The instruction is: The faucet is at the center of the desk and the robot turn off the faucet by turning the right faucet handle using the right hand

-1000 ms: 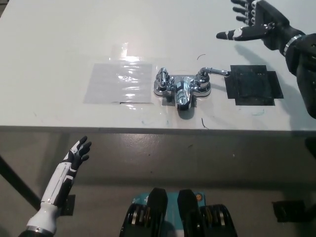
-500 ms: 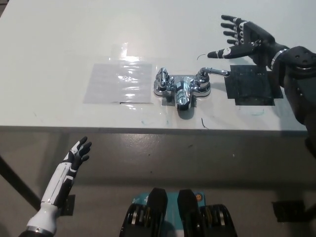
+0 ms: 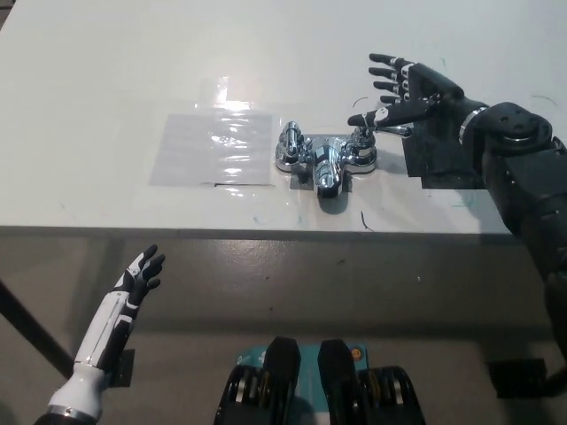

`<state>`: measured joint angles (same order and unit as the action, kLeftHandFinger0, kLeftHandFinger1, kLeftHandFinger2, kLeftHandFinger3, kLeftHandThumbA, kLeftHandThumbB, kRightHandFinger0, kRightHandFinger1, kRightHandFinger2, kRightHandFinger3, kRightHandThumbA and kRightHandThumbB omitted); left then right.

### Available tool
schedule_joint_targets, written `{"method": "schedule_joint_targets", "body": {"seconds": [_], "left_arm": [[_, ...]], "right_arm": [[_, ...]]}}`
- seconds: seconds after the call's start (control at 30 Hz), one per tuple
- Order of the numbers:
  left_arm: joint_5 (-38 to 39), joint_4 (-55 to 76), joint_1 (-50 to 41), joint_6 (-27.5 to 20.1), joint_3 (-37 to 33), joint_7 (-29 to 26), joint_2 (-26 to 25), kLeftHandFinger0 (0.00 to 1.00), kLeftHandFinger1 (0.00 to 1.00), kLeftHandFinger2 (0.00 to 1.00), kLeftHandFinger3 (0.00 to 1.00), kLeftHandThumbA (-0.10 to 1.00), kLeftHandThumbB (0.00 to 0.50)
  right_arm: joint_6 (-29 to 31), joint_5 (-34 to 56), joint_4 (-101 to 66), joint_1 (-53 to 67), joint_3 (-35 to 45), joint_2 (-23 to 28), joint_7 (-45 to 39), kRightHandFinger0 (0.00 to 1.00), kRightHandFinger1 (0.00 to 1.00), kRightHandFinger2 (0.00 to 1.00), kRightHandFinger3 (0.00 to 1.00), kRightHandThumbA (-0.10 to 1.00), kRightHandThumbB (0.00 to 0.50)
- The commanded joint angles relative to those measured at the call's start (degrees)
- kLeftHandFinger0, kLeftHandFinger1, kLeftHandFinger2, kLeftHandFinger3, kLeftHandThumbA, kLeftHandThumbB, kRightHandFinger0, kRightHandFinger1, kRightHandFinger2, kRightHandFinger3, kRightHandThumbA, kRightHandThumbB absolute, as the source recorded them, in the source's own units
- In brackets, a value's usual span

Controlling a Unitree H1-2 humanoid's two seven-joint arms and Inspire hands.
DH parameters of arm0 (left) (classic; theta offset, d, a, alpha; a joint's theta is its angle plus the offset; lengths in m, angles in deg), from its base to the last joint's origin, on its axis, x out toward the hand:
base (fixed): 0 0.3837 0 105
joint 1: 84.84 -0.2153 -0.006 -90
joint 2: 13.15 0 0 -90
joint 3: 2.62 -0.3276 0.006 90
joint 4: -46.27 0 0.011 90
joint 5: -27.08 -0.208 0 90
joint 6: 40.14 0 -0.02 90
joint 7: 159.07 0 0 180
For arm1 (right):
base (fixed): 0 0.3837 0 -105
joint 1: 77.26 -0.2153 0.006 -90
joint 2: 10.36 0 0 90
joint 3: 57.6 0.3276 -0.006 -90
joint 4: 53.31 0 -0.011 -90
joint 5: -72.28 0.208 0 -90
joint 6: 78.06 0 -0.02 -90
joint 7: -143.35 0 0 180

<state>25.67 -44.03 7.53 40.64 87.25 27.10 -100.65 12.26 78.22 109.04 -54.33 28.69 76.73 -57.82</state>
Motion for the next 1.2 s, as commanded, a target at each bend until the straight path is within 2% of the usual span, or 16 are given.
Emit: {"method": "schedule_joint_targets", "body": {"seconds": [0.0, 0.1, 0.13, 0.17, 0.33, 0.53, 0.6, 0.77, 0.93, 1.17], "left_arm": [[0.2, 0.7, 0.4, -2.3, -0.3, 1.1, -0.8, 1.00, 1.00, 1.00, 1.00, 1.00, 0.436], [0.6, 0.9, 0.4, -2.1, -0.3, 1.3, -0.8, 1.00, 1.00, 1.00, 1.00, 1.00, 0.437], [0.2, 0.9, 0.5, -2.0, -0.3, 1.2, -0.9, 1.00, 1.00, 1.00, 1.00, 1.00, 0.435], [0.0, 0.9, 0.5, -2.0, -0.3, 1.1, -0.9, 1.00, 1.00, 1.00, 1.00, 1.00, 0.435], [-0.1, 1.0, 0.3, -2.1, -0.3, 1.1, -0.9, 1.00, 1.00, 1.00, 1.00, 1.00, 0.435], [-0.2, 0.8, 0.4, -2.3, -0.5, 1.1, -1.0, 1.00, 1.00, 1.00, 1.00, 1.00, 0.438], [-0.1, 0.6, 0.4, -2.5, -0.4, 1.1, -0.9, 1.00, 1.00, 1.00, 1.00, 1.00, 0.441], [0.2, 0.4, 0.4, -2.7, -0.4, 1.2, -0.9, 1.00, 1.00, 1.00, 1.00, 1.00, 0.433], [0.0, 0.5, 0.2, -2.2, -0.5, 1.1, -0.8, 1.00, 1.00, 1.00, 1.00, 1.00, 0.442], [-0.3, 0.9, 0.3, -2.2, -0.6, 1.2, -1.0, 1.00, 1.00, 1.00, 1.00, 1.00, 0.409]], "right_arm": [[3.0, -0.3, 0.4, -2.6, 0.8, -0.3, -1.0, 1.00, 1.00, 1.00, 1.00, 1.00, 0.437], [3.4, -0.6, 0.8, -2.5, 0.7, -0.5, -1.0, 1.00, 1.00, 1.00, 1.00, 1.00, 0.452], [3.7, -1.1, 1.0, -2.5, 0.3, -0.5, -0.8, 1.00, 1.00, 1.00, 1.00, 1.00, 0.483], [3.9, -1.4, 1.2, -2.4, 0.0, -0.5, -0.8, 1.00, 1.00, 1.00, 1.00, 1.00, 0.485], [4.0, -1.8, 2.4, -1.9, 0.0, -0.6, -0.8, 1.00, 1.00, 1.00, 1.00, 1.00, 0.440], [3.5, -2.2, 2.6, -1.1, -0.1, -0.7, -1.1, 1.00, 1.00, 1.00, 1.00, 1.00, 0.460], [4.0, -2.3, 2.8, -0.7, 0.0, -0.8, -1.0, 1.00, 1.00, 1.00, 1.00, 1.00, 0.440], [3.9, -1.9, 3.1, -0.2, 0.7, -1.2, -1.8, 1.00, 1.00, 1.00, 1.00, 1.00, 0.467], [4.3, -1.5, 2.2, 0.4, 1.1, -1.5, -2.2, 1.00, 1.00, 1.00, 1.00, 1.00, 0.427], [4.6, 0.8, 1.0, 0.6, 4.3, -2.3, -4.2, 1.00, 1.00, 1.00, 1.00, 1.00, 0.416]]}}
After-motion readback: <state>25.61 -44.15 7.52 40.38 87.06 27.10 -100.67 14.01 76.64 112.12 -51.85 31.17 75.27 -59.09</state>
